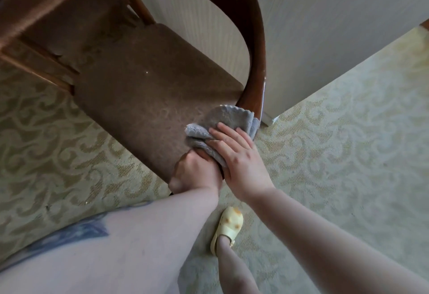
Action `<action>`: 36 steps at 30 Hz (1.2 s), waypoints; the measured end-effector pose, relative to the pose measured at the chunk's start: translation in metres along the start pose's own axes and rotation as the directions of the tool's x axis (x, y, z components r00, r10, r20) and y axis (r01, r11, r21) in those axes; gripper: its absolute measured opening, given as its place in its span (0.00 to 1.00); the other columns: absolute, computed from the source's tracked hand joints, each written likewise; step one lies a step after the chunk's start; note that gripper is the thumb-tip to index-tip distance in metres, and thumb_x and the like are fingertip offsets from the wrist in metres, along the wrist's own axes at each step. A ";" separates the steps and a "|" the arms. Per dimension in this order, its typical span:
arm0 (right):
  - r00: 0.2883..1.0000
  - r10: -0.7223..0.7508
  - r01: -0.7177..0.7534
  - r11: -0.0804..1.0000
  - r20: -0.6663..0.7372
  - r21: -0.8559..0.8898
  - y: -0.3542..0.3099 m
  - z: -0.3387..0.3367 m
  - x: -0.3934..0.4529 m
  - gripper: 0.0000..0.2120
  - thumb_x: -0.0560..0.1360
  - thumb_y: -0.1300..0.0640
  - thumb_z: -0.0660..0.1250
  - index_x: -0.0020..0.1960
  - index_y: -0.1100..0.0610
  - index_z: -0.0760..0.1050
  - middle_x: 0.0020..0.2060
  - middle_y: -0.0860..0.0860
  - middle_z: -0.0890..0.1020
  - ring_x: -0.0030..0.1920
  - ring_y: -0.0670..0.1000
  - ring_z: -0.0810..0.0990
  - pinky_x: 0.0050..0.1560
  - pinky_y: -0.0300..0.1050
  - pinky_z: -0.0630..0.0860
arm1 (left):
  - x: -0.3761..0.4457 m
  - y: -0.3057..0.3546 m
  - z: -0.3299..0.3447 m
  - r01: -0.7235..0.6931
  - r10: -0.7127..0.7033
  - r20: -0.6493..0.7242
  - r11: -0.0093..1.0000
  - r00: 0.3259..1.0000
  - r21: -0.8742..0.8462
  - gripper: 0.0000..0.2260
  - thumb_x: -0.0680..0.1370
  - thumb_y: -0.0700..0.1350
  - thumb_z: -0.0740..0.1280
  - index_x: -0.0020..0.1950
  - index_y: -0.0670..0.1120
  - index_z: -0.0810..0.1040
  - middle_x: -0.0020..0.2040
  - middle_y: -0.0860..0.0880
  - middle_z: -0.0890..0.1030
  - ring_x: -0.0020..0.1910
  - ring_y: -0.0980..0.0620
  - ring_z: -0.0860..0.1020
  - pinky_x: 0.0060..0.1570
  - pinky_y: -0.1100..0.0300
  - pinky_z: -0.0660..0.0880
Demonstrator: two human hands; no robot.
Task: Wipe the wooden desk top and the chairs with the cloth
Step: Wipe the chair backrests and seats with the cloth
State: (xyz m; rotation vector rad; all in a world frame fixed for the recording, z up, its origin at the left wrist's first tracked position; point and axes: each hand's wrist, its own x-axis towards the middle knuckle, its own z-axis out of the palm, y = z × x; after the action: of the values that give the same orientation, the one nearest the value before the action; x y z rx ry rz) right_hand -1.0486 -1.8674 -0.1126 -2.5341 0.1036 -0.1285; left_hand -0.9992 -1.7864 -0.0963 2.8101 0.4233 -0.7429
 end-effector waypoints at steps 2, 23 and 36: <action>1.000 -0.009 0.010 0.998 0.023 -0.059 0.002 -0.005 0.005 0.16 0.77 0.56 0.57 0.58 0.58 0.79 0.64 0.52 0.78 0.70 0.53 0.70 0.73 0.48 0.57 | -0.003 0.000 -0.003 -0.023 0.023 0.002 1.000 1.000 0.019 0.20 0.81 0.50 0.50 0.52 0.47 0.81 0.54 0.45 0.82 0.54 0.43 0.79 0.44 0.56 0.66; 0.838 0.542 -0.511 0.819 0.060 -0.262 -0.187 -0.078 -0.017 0.29 0.75 0.68 0.55 0.70 0.42 0.65 0.60 0.45 0.77 0.52 0.54 0.79 0.41 0.45 0.76 | 0.013 -0.108 -0.215 -0.693 0.628 0.300 0.683 0.718 0.229 0.13 0.80 0.49 0.58 0.63 0.54 0.75 0.68 0.54 0.70 0.67 0.49 0.66 0.66 0.52 0.65; 0.829 0.551 -0.551 0.775 -0.097 -0.310 -0.287 -0.134 0.046 0.28 0.72 0.66 0.64 0.68 0.46 0.68 0.57 0.49 0.78 0.55 0.55 0.78 0.43 0.45 0.73 | 0.019 -0.090 -0.365 -0.758 0.786 0.050 0.575 0.616 0.308 0.14 0.80 0.48 0.57 0.61 0.50 0.78 0.62 0.47 0.76 0.64 0.45 0.71 0.63 0.46 0.70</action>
State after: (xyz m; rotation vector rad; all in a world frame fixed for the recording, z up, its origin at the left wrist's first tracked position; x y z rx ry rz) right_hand -1.0053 -1.7121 0.1640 -2.7071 0.9368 0.1363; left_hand -0.8485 -1.6000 0.1943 2.8412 -0.9775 -0.4767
